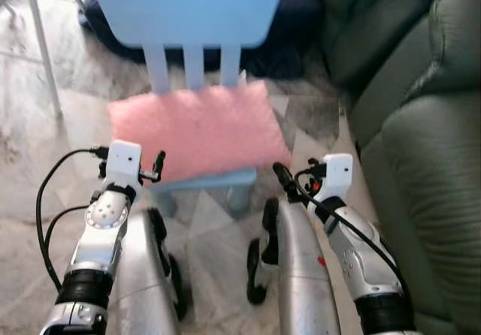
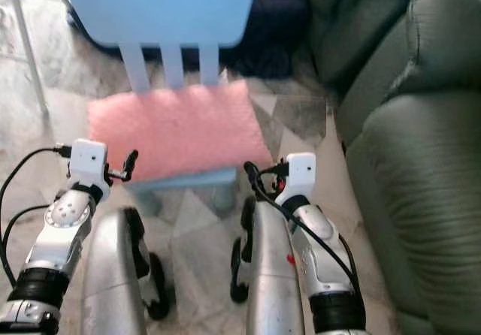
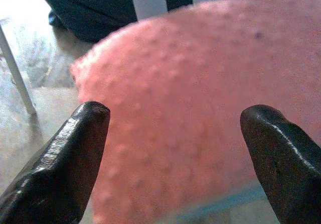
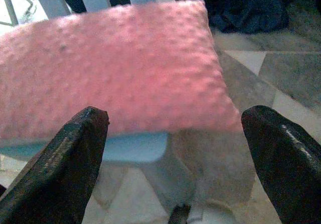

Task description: Move the pillow to the sofa

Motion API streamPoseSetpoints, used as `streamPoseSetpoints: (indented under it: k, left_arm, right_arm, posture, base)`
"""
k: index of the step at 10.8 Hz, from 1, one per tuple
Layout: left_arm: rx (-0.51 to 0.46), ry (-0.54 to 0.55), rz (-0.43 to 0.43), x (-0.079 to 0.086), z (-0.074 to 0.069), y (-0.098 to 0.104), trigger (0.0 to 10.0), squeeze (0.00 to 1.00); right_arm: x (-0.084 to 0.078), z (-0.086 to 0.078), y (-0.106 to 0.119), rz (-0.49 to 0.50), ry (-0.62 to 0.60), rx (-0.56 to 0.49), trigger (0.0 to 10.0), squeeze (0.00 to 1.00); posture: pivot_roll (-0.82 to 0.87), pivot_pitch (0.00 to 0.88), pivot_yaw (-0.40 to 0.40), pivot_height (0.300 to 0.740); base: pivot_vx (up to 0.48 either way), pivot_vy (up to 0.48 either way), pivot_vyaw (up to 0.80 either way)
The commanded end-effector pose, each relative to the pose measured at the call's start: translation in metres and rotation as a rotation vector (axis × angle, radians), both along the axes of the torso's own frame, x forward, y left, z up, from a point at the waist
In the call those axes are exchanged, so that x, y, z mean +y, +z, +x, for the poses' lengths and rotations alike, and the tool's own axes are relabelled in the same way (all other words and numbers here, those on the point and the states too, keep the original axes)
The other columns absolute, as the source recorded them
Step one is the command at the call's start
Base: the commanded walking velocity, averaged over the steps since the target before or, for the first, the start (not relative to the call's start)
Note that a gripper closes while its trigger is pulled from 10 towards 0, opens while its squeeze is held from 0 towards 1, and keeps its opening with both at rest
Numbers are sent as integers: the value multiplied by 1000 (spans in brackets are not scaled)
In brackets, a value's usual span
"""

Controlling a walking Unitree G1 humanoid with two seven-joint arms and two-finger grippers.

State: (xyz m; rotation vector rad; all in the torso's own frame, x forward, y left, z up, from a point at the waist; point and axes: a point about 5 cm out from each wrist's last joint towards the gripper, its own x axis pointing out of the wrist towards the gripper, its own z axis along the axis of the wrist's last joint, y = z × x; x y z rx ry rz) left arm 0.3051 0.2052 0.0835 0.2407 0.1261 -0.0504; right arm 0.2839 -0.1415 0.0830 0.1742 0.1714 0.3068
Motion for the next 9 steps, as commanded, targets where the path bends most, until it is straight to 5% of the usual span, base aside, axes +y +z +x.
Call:
streamPoseSetpoints:
  k: [1, 4, 9]
  left_arm:
    - [14, -21, 4, -3, -3, -4, 10000, 0]
    - [-5, -24, 27, 2, 5, 4, 10000, 0]
    - [-82, 12, 56, 4, 23, 26, 10000, 0]
  right_arm:
    - [-3, -2, -2, -9, -2, 9, 10000, 0]
    - [-3, 6, 7, 9, 17, -18, 10000, 0]
    - [4, 29, 15, -11, 162, -35, 10000, 0]
  posture:
    - [-40, 333, -96, 512]
    - [-38, 327, -94, 502]
    - [10, 342, -96, 412]
  base:
    - [0, 0, 0]
    - [0, 0, 0]
    - [0, 0, 0]
